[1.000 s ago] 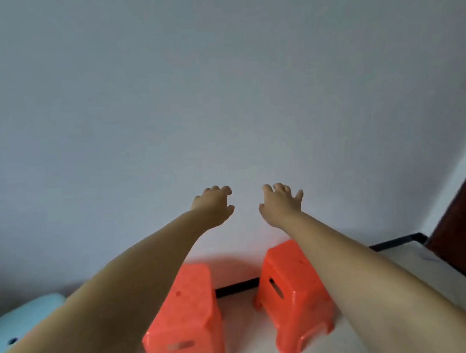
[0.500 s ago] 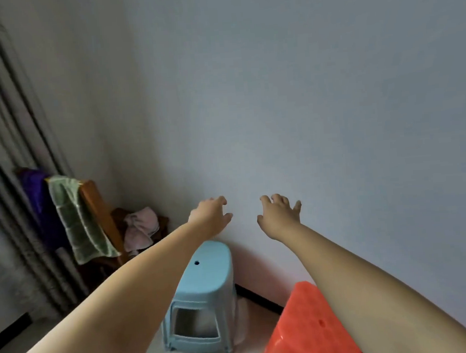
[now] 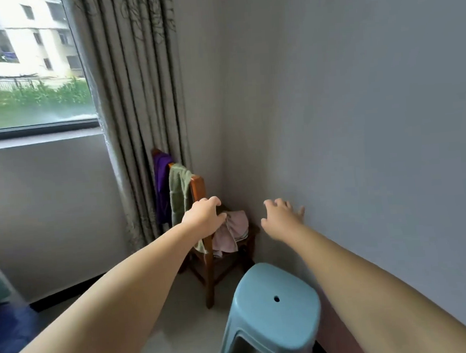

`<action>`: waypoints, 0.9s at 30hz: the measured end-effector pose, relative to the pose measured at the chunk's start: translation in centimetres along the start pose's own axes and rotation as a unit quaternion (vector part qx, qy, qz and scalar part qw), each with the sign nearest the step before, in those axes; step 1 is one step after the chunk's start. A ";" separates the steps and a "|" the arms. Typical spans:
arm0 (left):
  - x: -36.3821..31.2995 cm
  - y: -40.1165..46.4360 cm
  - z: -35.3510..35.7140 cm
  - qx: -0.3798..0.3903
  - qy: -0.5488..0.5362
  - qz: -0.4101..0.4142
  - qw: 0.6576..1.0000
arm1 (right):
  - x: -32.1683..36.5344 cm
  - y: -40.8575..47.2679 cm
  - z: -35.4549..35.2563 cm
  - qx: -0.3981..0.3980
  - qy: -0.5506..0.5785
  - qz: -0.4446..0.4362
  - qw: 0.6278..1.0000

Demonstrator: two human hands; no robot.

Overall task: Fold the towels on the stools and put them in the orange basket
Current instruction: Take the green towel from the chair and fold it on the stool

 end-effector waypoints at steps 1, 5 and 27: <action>1.1 0.9 -0.1 -0.004 0.005 -0.008 1.000 | 0.8 1.4 0.5 0.002 -0.002 -0.012 1.000; 5.3 5.7 -1.2 -0.010 -0.018 -0.042 0.999 | 4.8 7.2 1.3 0.014 -0.001 -0.058 0.998; 18.6 38.1 -4.0 0.081 -0.042 -0.041 0.995 | 16.6 36.6 5.4 0.053 0.091 0.071 0.992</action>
Point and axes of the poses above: each hand's wrist, its own y-axis towards the middle knuckle, its own z-axis out of the palm, x = y × z, the point moved 2 cm from there along y, towards the middle knuckle, and after that the axes turned 8 degrees about -z, right-handed, at the moved point
